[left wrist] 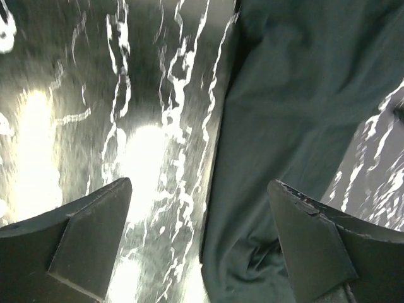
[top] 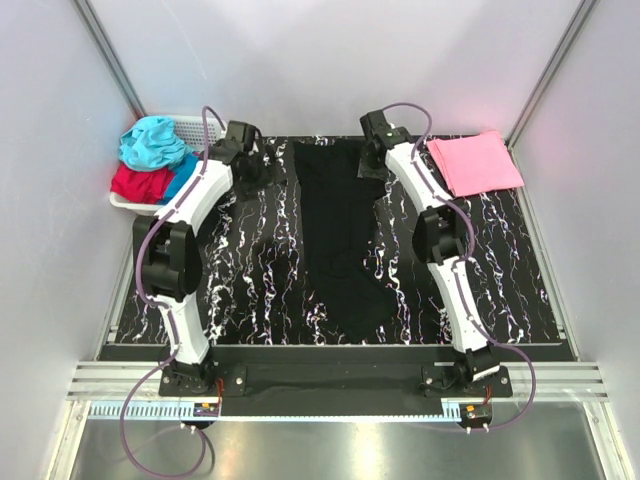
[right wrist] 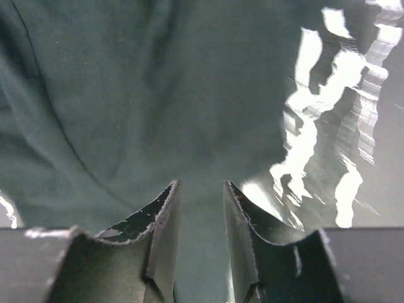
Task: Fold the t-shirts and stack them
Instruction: Fold the tshirt
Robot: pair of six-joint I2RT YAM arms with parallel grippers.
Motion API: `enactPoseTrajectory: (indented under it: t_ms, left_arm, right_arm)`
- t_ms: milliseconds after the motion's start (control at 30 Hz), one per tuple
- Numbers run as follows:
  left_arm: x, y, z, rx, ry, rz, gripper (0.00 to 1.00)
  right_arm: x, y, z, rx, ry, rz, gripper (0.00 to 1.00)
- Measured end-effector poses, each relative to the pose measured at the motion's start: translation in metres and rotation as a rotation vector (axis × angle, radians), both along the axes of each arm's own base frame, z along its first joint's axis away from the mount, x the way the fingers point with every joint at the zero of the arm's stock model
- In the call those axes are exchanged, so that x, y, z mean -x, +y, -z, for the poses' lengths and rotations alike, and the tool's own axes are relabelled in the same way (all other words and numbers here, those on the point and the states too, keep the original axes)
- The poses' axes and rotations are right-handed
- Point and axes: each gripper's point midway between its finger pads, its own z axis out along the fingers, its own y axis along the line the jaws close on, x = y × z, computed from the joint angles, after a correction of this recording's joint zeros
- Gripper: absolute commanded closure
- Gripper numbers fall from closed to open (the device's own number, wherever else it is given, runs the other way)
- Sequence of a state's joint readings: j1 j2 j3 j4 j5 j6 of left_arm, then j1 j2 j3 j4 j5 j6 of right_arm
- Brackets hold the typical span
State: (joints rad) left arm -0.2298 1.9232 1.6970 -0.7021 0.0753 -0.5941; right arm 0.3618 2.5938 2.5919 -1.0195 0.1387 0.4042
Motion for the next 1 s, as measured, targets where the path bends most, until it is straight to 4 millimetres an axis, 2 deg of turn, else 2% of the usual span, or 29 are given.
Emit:
enactPoseTrajectory:
  t_ms: [67, 133, 233, 433, 700, 800, 833, 867, 967, 1000]
  left_arm:
    - [0.011, -0.006, 0.007, -0.005, 0.027, 0.025, 0.05]
    - [0.023, -0.019, 0.013, -0.007, 0.05, 0.068, 0.05]
    - [0.039, -0.04, 0.02, 0.003, 0.076, 0.137, 0.05]
    - [0.08, -0.086, 0.038, 0.037, 0.144, 0.304, 0.06]
    - [0.146, -0.121, 0.069, 0.048, 0.283, 0.462, 0.07]
    - [0.17, -0.132, 0.071, 0.029, 0.315, 0.52, 0.1]
    - [0.177, -0.136, 0.069, 0.025, 0.316, 0.541, 0.12]
    - [0.184, -0.14, 0.065, 0.026, 0.314, 0.561, 0.23]
    - [0.2, -0.147, 0.047, 0.037, 0.28, 0.596, 0.48]
    - [0.204, -0.147, 0.042, 0.038, 0.267, 0.601, 0.62]
  right_arm:
    - [-0.002, 0.009, 0.02, -0.002, 0.026, -0.027, 0.61]
    - [0.009, 0.013, 0.038, 0.01, 0.081, -0.05, 0.6]
    - [0.018, 0.017, 0.051, 0.013, 0.122, -0.076, 0.58]
    - [0.018, 0.024, 0.052, -0.009, 0.116, -0.113, 0.57]
    - [0.009, 0.029, 0.043, -0.025, 0.077, -0.137, 0.55]
    - [0.004, 0.03, 0.037, -0.032, 0.054, -0.136, 0.55]
    - [0.003, 0.03, 0.037, -0.033, 0.05, -0.135, 0.56]
    - [0.003, 0.03, 0.037, -0.033, 0.049, -0.135, 0.57]
    - [0.003, 0.03, 0.038, -0.034, 0.049, -0.133, 0.6]
    - [0.003, 0.03, 0.038, -0.032, 0.049, -0.131, 0.6]
